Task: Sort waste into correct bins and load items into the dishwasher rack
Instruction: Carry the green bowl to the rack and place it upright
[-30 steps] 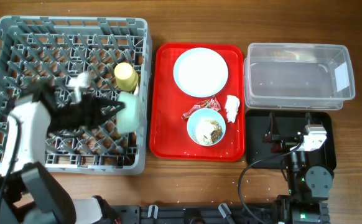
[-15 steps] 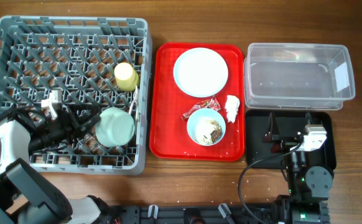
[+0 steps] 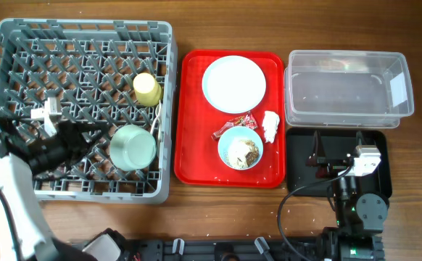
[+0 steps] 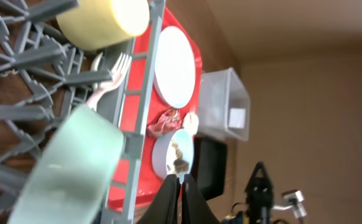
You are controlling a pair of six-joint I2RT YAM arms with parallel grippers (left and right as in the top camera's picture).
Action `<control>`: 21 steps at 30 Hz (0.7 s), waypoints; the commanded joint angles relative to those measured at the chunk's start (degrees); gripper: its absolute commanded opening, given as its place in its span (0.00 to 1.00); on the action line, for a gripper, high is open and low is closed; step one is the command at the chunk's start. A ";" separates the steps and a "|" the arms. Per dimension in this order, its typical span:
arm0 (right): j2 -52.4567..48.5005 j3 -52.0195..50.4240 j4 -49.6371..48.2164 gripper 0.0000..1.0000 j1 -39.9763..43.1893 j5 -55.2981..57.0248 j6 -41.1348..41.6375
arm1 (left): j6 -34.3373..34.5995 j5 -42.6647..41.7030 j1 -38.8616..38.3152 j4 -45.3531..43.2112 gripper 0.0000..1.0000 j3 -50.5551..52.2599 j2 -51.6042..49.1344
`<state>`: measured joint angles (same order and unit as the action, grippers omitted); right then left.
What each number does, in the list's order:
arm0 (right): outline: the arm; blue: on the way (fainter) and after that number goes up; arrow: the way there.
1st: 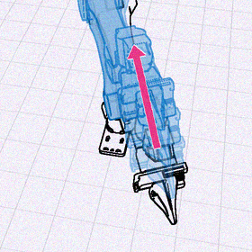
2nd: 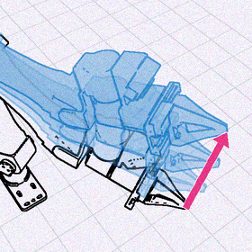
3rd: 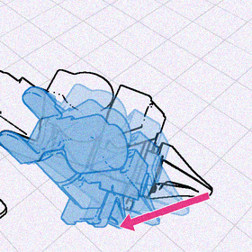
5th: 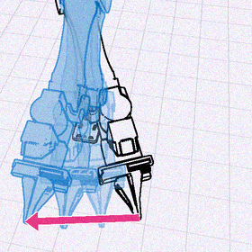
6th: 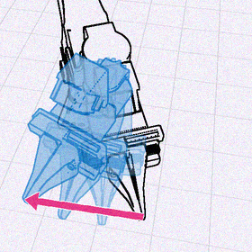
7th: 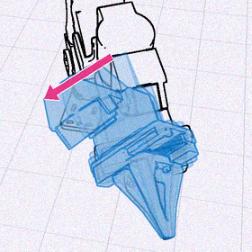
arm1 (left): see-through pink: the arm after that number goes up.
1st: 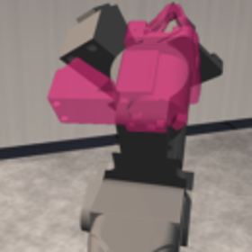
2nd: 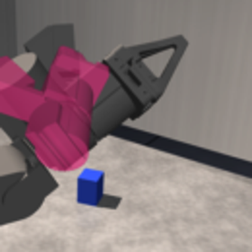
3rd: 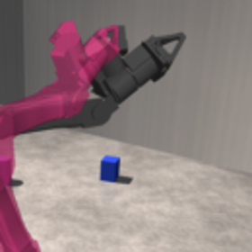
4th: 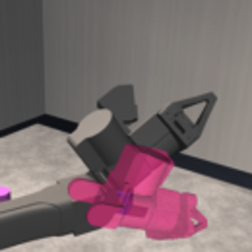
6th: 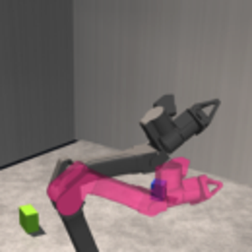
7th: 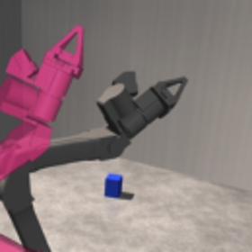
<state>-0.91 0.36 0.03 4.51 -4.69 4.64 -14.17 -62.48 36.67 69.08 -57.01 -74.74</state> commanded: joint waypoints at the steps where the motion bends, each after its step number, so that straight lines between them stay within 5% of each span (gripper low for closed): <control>1: 0.26 -0.07 -0.17 1.00 0.22 0.20 0.00 | 3.32 8.68 -4.24 0.81 0.04 -0.92 5.55; 14: 0.26 -0.07 -0.17 1.00 0.22 0.20 -0.02 | 28.48 50.69 -37.18 -4.94 0.04 -0.90 6.45; 21: 0.26 -0.07 -0.17 1.00 0.22 0.20 -0.02 | 36.85 66.07 -42.25 -5.51 0.05 -0.92 3.41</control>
<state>-0.91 0.36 0.03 4.51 -4.69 4.64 17.41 -5.19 -4.99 63.77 -57.08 -70.04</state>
